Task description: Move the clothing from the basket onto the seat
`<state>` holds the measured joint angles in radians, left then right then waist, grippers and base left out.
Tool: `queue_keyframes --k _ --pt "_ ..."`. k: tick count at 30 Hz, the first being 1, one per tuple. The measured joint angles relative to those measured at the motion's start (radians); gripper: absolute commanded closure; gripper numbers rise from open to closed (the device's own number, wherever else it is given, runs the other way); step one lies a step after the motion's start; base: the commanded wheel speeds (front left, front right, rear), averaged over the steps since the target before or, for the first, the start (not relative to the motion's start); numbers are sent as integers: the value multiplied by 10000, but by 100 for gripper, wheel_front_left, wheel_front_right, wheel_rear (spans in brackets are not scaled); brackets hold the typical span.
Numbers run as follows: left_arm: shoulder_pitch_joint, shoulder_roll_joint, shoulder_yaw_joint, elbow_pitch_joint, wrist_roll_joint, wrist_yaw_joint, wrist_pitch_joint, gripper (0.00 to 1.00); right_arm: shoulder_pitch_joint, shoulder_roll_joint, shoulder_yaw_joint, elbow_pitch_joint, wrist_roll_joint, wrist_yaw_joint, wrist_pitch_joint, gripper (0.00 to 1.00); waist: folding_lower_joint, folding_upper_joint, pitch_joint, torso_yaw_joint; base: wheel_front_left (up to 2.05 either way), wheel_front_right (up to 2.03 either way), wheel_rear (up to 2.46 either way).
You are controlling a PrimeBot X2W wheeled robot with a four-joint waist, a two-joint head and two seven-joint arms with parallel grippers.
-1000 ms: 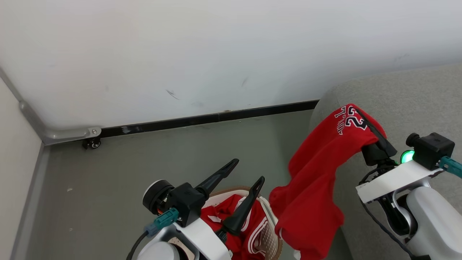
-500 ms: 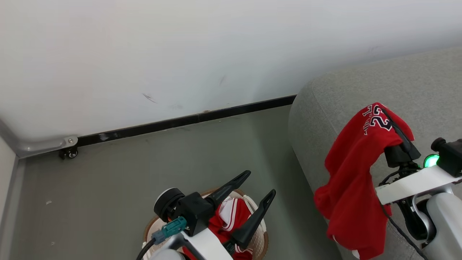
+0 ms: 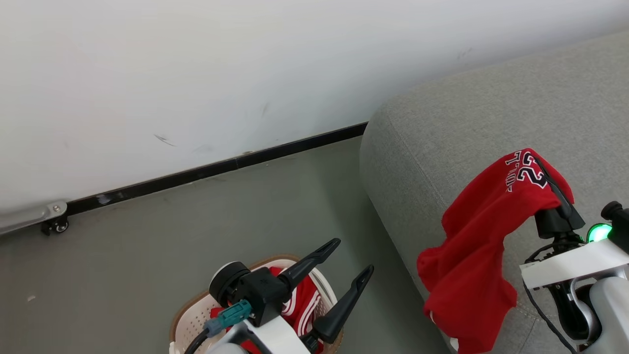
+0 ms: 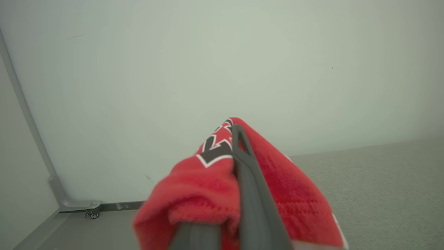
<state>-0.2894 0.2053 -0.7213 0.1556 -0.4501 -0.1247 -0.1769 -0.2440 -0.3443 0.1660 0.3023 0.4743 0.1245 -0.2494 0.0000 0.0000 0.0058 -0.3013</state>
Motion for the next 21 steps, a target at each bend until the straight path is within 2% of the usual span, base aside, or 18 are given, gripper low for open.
queue_keyframes --k 13,21 --pt "1 253 343 -19 -67 4 -174 0 58 213 0 -186 -173 0 224 100 0 0 313 -494 0 0 0" --pt "2 573 692 -309 -50 198 -182 0 -1528 -140 -15 10 -96 0 665 100 0 0 681 -420 0 0 0"
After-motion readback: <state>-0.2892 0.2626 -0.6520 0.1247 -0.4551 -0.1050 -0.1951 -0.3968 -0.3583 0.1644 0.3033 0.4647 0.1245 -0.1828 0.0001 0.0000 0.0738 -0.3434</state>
